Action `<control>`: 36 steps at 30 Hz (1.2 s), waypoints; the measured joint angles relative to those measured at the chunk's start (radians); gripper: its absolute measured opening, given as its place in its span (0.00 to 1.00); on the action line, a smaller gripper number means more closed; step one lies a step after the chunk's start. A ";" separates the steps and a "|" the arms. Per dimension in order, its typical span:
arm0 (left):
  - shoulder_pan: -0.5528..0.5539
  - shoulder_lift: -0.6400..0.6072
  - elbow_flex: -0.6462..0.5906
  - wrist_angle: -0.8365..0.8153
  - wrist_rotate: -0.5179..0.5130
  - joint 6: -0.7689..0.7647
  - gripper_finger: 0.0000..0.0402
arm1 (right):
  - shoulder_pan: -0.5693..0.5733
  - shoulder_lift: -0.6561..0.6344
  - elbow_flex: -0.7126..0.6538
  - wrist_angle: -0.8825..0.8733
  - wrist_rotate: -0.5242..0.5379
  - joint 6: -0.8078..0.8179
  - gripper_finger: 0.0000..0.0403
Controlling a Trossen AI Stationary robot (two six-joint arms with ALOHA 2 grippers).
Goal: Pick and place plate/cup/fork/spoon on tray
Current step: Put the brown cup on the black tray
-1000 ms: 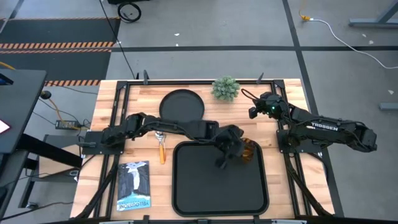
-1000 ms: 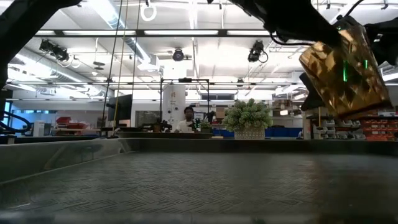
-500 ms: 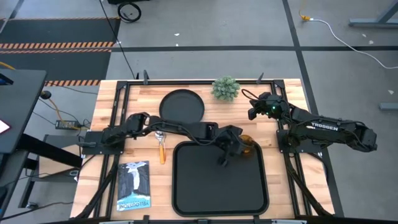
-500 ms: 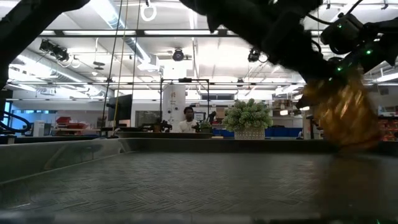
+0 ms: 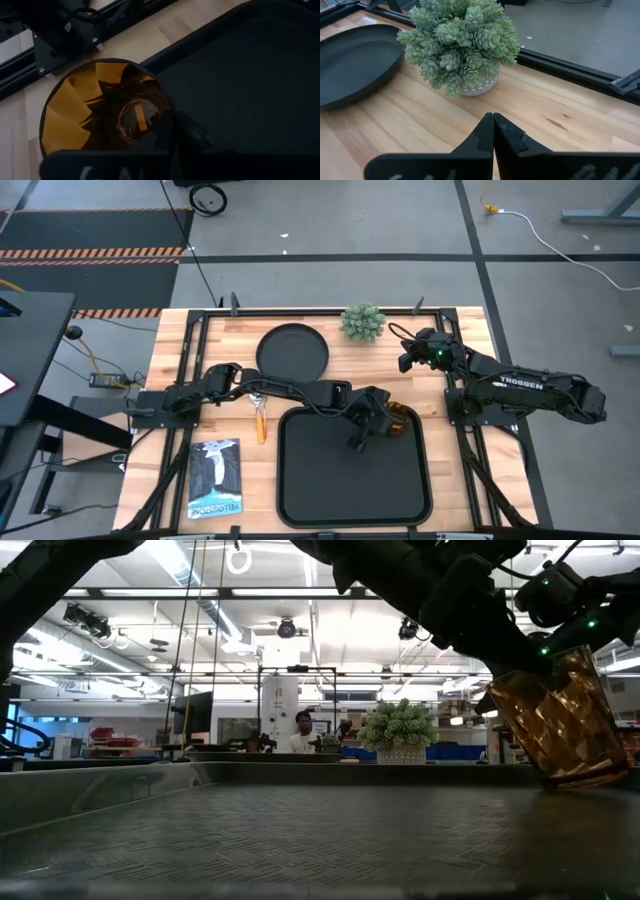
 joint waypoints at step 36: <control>-0.006 0.000 0.000 0.089 -0.021 0.065 0.32 | 0.000 0.000 0.000 0.000 -0.012 0.007 0.02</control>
